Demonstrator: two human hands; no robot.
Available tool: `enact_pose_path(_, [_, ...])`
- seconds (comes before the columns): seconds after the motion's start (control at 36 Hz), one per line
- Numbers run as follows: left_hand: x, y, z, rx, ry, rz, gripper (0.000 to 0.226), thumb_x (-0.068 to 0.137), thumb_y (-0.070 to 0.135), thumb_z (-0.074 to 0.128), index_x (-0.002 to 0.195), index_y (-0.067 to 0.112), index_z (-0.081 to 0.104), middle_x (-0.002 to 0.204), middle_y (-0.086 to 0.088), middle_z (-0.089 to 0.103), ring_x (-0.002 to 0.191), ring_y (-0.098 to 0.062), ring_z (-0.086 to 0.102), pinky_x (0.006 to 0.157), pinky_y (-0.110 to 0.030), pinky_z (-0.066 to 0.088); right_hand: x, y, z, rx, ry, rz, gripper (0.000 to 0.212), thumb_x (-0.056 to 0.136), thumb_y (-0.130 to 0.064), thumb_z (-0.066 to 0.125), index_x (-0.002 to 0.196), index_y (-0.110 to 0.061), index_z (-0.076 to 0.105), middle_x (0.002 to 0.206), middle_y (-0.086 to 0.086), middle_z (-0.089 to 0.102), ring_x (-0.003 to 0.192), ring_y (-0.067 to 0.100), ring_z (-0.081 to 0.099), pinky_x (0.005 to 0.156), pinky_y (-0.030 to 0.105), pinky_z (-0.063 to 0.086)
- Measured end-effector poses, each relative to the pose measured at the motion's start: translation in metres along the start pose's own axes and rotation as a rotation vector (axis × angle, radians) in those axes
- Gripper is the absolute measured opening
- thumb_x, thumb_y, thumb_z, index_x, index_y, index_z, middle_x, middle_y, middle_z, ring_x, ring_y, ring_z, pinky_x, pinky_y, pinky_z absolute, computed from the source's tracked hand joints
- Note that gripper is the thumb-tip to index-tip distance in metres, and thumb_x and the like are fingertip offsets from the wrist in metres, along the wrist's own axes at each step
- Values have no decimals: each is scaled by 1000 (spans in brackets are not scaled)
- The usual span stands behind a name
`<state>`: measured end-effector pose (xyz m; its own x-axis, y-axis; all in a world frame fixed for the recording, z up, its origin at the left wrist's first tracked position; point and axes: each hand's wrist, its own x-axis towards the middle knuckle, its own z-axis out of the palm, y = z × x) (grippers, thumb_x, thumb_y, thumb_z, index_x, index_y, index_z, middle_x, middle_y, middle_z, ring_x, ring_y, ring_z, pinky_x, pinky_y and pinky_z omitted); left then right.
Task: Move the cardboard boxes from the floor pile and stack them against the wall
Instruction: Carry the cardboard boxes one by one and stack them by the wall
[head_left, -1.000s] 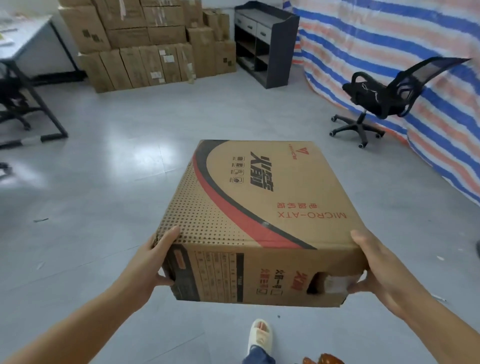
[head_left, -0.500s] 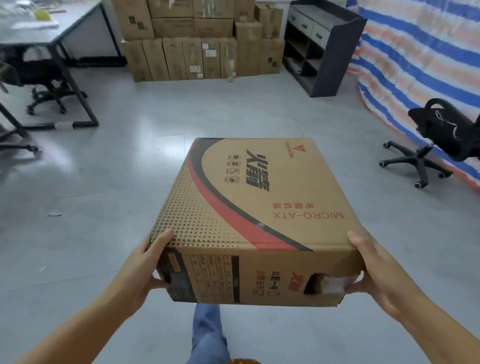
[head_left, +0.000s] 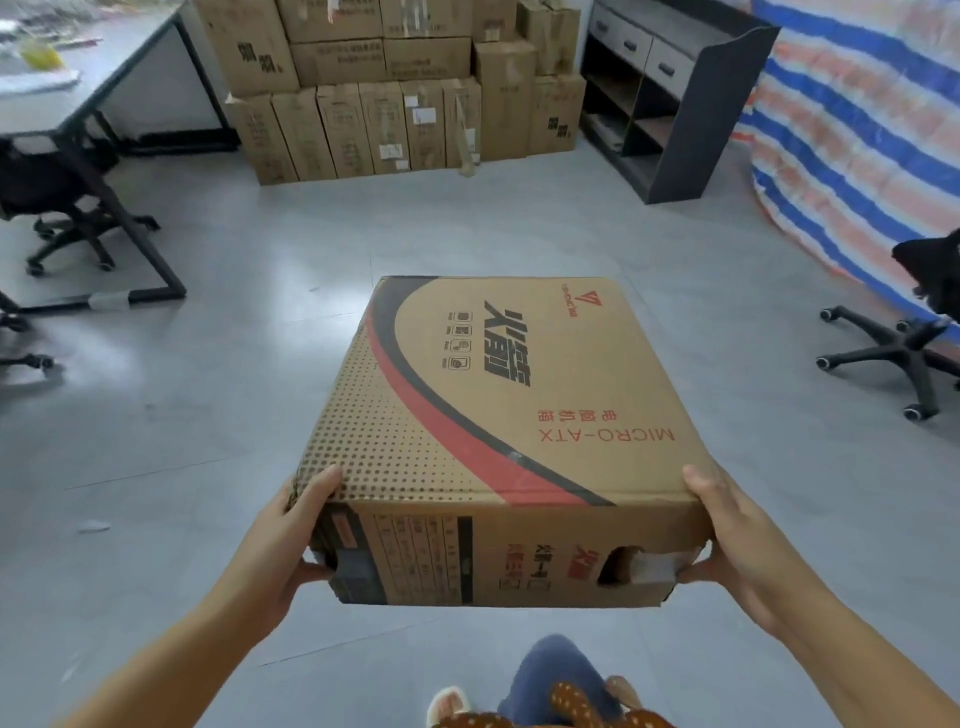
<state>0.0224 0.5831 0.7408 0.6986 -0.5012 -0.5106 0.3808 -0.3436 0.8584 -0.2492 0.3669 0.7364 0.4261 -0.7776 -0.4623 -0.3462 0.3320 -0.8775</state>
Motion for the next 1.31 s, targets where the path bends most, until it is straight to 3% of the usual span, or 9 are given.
enact_pose_path(0.19, [104, 53, 41, 2, -8, 0, 19, 95, 37, 50, 111, 32, 58, 101, 5, 69, 99, -13, 61, 81, -53, 52, 117, -46, 4, 8, -11, 10, 30, 99, -43, 38, 126, -45, 50, 124, -5, 59, 116, 21, 53, 63, 46, 57])
enact_pose_path(0.44, [242, 140, 120, -64, 19, -5, 18, 94, 38, 50, 110, 35, 58, 100, 7, 71, 101, -12, 61, 86, -58, 50, 292, -152, -13, -49, -53, -1, 30, 98, -45, 37, 127, -46, 47, 121, -7, 59, 111, 17, 55, 60, 43, 57])
enact_pose_path(0.67, [342, 195, 159, -139, 106, -24, 20, 95, 36, 51, 112, 32, 58, 112, 3, 66, 110, -18, 57, 88, -62, 48, 417, -230, -7, -93, -99, -11, 34, 99, -41, 39, 132, -40, 50, 121, -7, 63, 106, 19, 61, 59, 41, 56])
enact_pose_path(0.81, [415, 236, 162, -122, 127, -22, 14, 95, 35, 50, 105, 32, 60, 105, 2, 68, 103, -17, 60, 85, -60, 51, 497, -272, 24, -112, -115, 2, 33, 99, -40, 39, 129, -37, 52, 118, -6, 65, 102, 18, 62, 59, 43, 55])
enact_pose_path(1.0, [538, 305, 149, -101, 111, 1, 18, 93, 40, 52, 109, 33, 58, 111, 1, 67, 108, -20, 59, 87, -62, 50, 604, -326, 81, -76, -76, -27, 31, 99, -40, 40, 125, -36, 56, 116, -3, 66, 98, 20, 62, 60, 45, 56])
enact_pose_path(1.31, [718, 451, 121, -41, 59, 37, 23, 93, 41, 53, 113, 32, 59, 111, 2, 68, 109, -19, 59, 89, -62, 48, 749, -437, 172, -4, -34, -49, 33, 100, -40, 38, 129, -36, 53, 118, 1, 64, 100, 24, 59, 52, 37, 53])
